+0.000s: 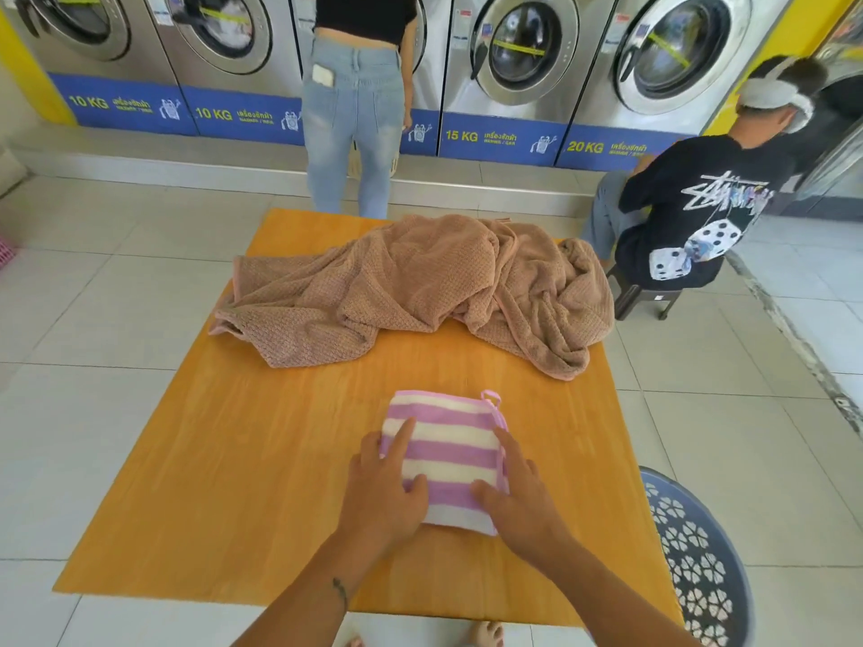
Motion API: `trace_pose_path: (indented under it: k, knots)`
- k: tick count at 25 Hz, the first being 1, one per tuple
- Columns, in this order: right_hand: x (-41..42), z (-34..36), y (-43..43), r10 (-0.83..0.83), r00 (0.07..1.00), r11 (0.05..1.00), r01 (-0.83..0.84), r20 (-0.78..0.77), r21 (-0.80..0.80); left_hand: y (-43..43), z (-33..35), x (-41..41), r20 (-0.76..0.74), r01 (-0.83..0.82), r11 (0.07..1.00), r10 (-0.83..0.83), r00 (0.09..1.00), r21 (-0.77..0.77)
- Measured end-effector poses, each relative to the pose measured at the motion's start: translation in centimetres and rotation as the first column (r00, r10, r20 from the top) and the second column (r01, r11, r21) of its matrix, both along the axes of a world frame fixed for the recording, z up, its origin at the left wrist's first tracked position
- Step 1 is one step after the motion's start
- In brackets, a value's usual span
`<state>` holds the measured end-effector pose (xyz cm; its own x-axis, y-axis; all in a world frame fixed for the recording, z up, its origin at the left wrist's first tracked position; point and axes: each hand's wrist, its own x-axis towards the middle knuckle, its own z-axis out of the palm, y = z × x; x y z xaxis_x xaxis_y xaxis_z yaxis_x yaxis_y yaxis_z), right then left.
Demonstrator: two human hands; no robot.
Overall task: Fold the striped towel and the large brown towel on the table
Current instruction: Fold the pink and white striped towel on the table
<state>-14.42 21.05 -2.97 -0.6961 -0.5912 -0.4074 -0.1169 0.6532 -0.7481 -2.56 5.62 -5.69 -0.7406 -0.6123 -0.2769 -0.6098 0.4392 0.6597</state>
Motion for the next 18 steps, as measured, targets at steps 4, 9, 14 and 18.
trace_pose_path:
  k: [4, 9, 14, 18]
  knots:
    - [1.3, 0.8, -0.8, -0.24, 0.916, 0.935, 0.307, 0.321, -0.177, -0.2, 2.1, -0.2, -0.123, -0.15, 0.845, 0.245, 0.962, 0.514]
    - [2.6, 2.0, 1.9, -0.232, 0.668, 0.826, 0.519, 0.708, -0.219, -0.7, 3.4, 1.1, -0.165, -0.04, 0.714, 0.216, 0.962, 0.699]
    - [3.7, 2.1, 7.1, -0.271, 0.598, 0.644, 0.695, 0.755, -0.32, 3.7, 4.2, 0.1, -0.239, 0.167, 0.744, -0.009, 0.971, 0.647]
    - [2.1, 2.5, 13.5, -0.419, 0.511, 0.507, 0.817, 0.75, -0.274, 8.3, 5.1, -2.2, -0.302, 0.314, 0.718, -0.15, 0.941, 0.621]
